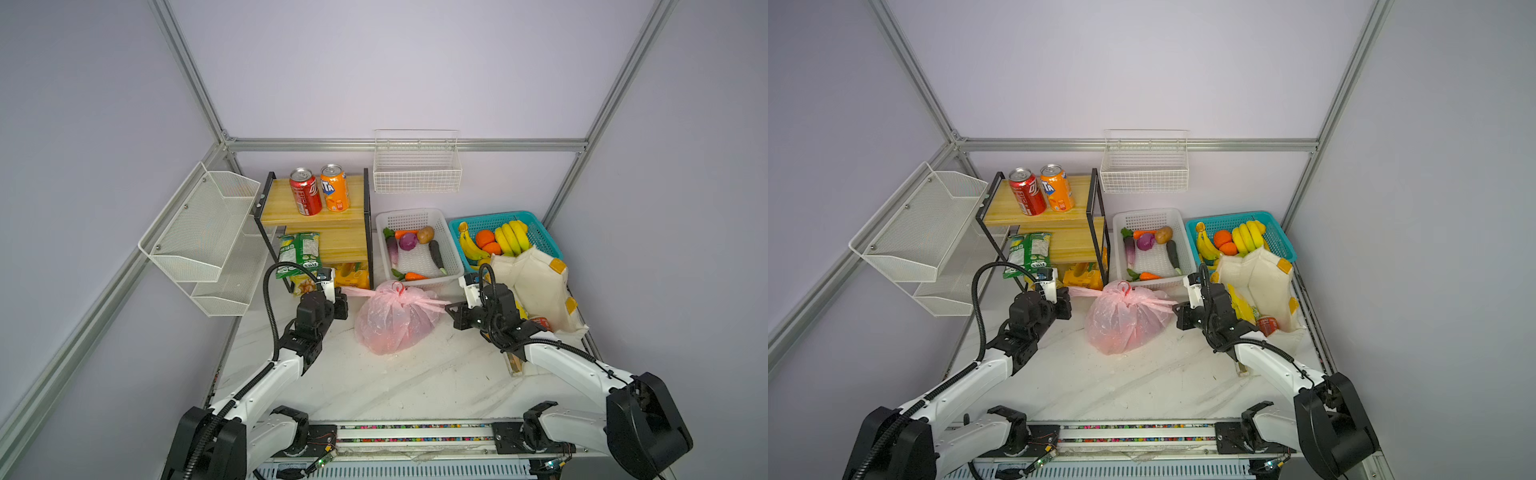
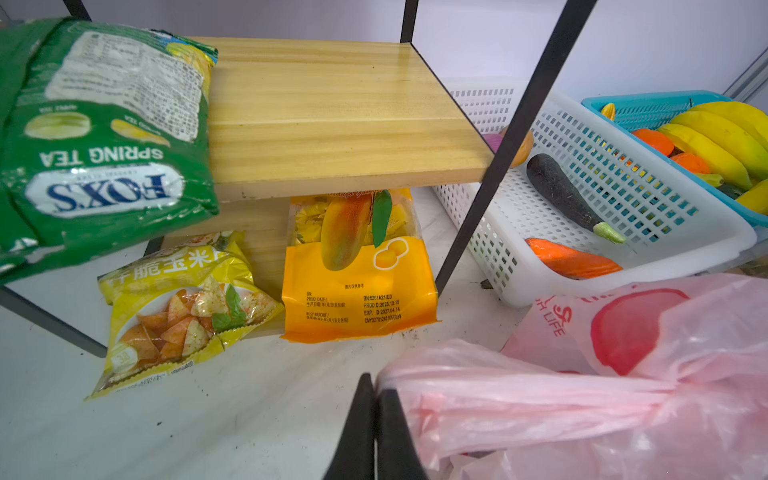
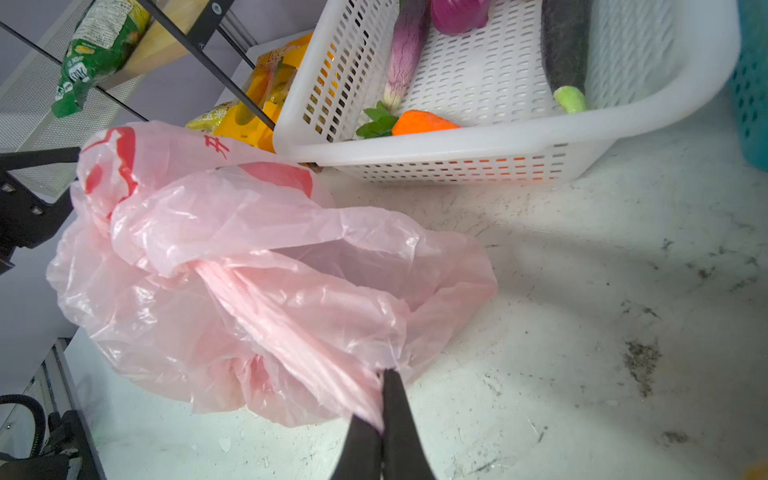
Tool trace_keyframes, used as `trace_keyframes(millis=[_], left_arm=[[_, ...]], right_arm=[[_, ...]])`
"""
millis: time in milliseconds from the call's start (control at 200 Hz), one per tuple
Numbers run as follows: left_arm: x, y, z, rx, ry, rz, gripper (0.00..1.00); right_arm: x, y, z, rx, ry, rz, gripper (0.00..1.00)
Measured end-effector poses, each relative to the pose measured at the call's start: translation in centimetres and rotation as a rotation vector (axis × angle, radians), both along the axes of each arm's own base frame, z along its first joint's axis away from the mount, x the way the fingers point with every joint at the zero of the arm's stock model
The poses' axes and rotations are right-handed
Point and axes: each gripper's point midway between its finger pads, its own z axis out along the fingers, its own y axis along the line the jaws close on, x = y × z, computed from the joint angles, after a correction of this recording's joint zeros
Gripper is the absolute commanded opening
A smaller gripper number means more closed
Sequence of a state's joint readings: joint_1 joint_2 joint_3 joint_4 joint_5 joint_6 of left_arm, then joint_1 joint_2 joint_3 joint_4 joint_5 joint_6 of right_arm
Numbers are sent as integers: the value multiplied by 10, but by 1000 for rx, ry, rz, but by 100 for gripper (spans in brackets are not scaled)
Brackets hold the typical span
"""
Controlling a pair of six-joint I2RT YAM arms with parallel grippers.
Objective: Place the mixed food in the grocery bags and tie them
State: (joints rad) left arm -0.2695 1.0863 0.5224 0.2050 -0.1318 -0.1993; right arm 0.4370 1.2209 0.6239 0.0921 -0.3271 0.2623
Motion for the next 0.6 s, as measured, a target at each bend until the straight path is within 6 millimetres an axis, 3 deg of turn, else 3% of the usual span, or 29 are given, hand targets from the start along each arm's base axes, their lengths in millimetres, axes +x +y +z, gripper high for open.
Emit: trace_keyframes(millis=[220, 340, 450, 490, 505, 550, 600], left_arm=[[-5, 8, -18, -39, 36, 27, 0], [-5, 9, -20, -51, 40, 25, 0], [-6, 7, -20, -65, 46, 7, 0], [-6, 6, -19, -78, 45, -1, 0], [-6, 6, -18, -81, 44, -3, 3], [-7, 6, -15, -97, 38, -4, 26], [-6, 12, -10, -113, 25, 18, 39]], right_arm=[[-1, 0, -10, 12, 35, -14, 0], [-2, -1, -23, 7, 70, -24, 0], [-1, -2, -21, 3, 60, -31, 0], [-1, -3, -17, 5, 47, -32, 12], [-1, -3, -15, 7, 42, -32, 17], [-1, -3, -7, 10, 16, -34, 30], [-2, -6, 1, 0, -15, -40, 42]])
